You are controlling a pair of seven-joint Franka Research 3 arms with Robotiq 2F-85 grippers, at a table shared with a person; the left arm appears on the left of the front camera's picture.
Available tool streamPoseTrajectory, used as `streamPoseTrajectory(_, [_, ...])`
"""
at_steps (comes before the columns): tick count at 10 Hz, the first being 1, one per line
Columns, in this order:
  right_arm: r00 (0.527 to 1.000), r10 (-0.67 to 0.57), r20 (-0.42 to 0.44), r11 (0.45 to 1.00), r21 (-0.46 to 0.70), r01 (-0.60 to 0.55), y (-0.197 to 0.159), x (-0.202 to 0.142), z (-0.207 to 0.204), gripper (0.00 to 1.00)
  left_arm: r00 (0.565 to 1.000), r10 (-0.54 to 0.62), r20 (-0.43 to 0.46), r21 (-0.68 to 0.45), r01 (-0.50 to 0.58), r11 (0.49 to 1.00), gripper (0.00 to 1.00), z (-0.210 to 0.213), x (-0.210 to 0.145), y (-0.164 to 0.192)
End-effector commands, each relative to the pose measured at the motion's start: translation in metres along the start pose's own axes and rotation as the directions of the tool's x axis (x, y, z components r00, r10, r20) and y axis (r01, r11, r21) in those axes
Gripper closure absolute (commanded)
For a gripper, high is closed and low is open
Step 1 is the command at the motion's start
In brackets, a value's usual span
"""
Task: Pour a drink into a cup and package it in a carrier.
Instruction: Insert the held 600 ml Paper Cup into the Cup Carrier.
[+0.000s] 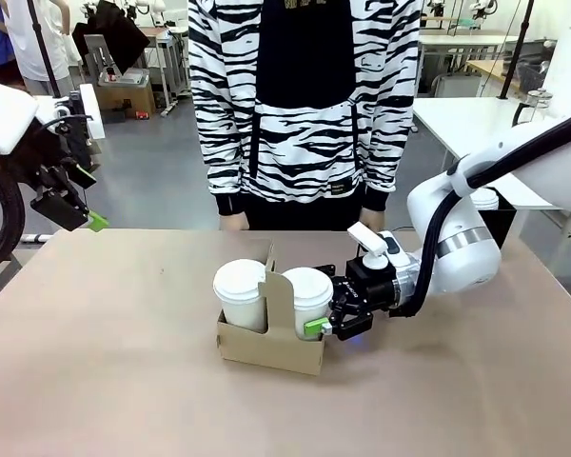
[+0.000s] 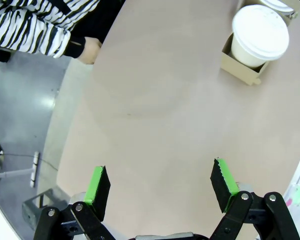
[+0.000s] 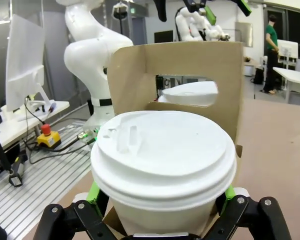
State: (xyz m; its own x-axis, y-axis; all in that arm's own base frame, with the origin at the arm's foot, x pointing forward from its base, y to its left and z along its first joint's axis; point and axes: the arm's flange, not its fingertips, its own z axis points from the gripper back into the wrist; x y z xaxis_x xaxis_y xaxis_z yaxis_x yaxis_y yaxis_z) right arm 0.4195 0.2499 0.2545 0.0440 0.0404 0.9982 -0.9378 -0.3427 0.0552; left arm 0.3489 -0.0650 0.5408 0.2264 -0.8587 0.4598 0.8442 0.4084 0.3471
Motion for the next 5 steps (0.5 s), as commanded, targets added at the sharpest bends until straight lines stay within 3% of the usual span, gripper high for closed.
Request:
streamPoseTrajectory(1, [0.998,0.034,-0.061,0.999,-0.028,-0.036,0.019,0.007,0.016,0.0,1.0,0.005,0.002,-0.006,-0.005,1.0,0.0,0.001,-0.001,-0.001])
streamPoseTrajectory(5, [0.994,-0.005,-0.106,0.996,-0.084,-0.004,0.044,0.018,0.053,0.0,1.0,0.005,0.002,-0.006,-0.005,1.0,0.0,0.001,-0.001,-0.001])
